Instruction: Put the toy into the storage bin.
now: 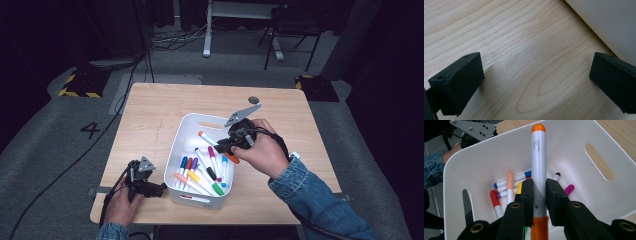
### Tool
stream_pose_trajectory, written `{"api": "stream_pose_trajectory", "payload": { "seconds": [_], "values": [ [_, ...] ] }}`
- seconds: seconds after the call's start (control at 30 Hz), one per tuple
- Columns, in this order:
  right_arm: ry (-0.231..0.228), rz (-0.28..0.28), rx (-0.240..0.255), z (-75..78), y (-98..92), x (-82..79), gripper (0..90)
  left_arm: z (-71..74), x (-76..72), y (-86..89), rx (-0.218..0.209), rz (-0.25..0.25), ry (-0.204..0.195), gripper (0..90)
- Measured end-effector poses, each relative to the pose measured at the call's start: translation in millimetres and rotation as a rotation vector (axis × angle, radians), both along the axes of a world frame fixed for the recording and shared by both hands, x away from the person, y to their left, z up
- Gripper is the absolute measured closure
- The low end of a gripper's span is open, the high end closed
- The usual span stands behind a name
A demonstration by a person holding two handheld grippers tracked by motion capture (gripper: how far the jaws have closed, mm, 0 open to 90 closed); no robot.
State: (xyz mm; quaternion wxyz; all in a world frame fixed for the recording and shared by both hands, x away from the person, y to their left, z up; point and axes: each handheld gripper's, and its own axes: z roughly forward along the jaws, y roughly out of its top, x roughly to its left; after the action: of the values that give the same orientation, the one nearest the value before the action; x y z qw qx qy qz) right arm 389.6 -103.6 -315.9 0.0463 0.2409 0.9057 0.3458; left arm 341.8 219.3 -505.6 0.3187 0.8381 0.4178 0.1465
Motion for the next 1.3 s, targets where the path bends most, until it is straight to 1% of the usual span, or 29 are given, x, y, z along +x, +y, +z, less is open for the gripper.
{"api": "stream_pose_trajectory", "payload": {
  "seconds": [0.23, 0.37, 0.43, 0.6, 0.7, 0.77, 0.8, 0.83, 0.87, 0.9, 1.1, 1.3],
  "values": [
    [0.011, 0.024, 0.011, -4.4, 14.1, 0.1, 77.0, 0.0, 0.3, 0.0, 0.0, 0.001, 0.0, 0.0],
    [0.009, 0.037, 0.018, -8.9, 19.5, 1.4, 77.0, 0.0, 0.3, -0.1, 0.0, 0.002, 0.002, 0.0],
    [0.023, 0.037, 0.014, -12.3, 21.8, 1.9, 76.9, 0.0, 0.4, -0.1, 0.0, 0.002, 0.002, 0.0],
    [0.026, 0.04, -0.042, -23.2, 22.4, 4.1, 77.0, 0.0, 0.4, -0.1, 0.0, 0.002, 0.002, 0.0],
    [0.012, 0.05, -0.07, -27.8, 22.6, 4.8, 77.0, -0.1, 0.4, -0.1, -0.001, 0.003, 0.001, 0.0],
    [-0.008, 0.063, -0.077, -30.2, 23.0, 5.4, 77.0, -0.1, 0.4, -0.1, -0.001, 0.003, 0.001, 0.0],
    [0.004, 0.06, -0.084, -31.2, 23.8, 4.1, 77.0, -0.1, 0.4, -0.1, 0.0, 0.003, 0.001, 0.0],
    [-0.008, 0.069, -0.09, -32.3, 24.4, 4.3, 77.0, 0.0, 0.4, -0.1, 0.0, 0.002, 0.002, 0.0],
    [-0.004, 0.071, -0.096, -33.4, 25.3, 3.4, 77.0, -0.1, 0.4, -0.1, 0.0, 0.003, 0.001, 0.0],
    [-0.028, 0.091, -0.096, -34.9, 25.8, 4.9, 76.9, -0.1, 0.4, -0.1, 0.0, 0.003, 0.001, 0.0],
    [-0.015, 0.108, -0.143, -45.2, 32.5, 1.2, 76.9, -0.1, 0.4, -0.1, -0.001, 0.003, 0.001, 0.0],
    [-0.019, 0.127, -0.194, -50.0, 39.8, -3.1, 76.9, -0.1, 0.4, -0.1, -0.001, 0.003, 0.001, 0.0]
  ]
}}
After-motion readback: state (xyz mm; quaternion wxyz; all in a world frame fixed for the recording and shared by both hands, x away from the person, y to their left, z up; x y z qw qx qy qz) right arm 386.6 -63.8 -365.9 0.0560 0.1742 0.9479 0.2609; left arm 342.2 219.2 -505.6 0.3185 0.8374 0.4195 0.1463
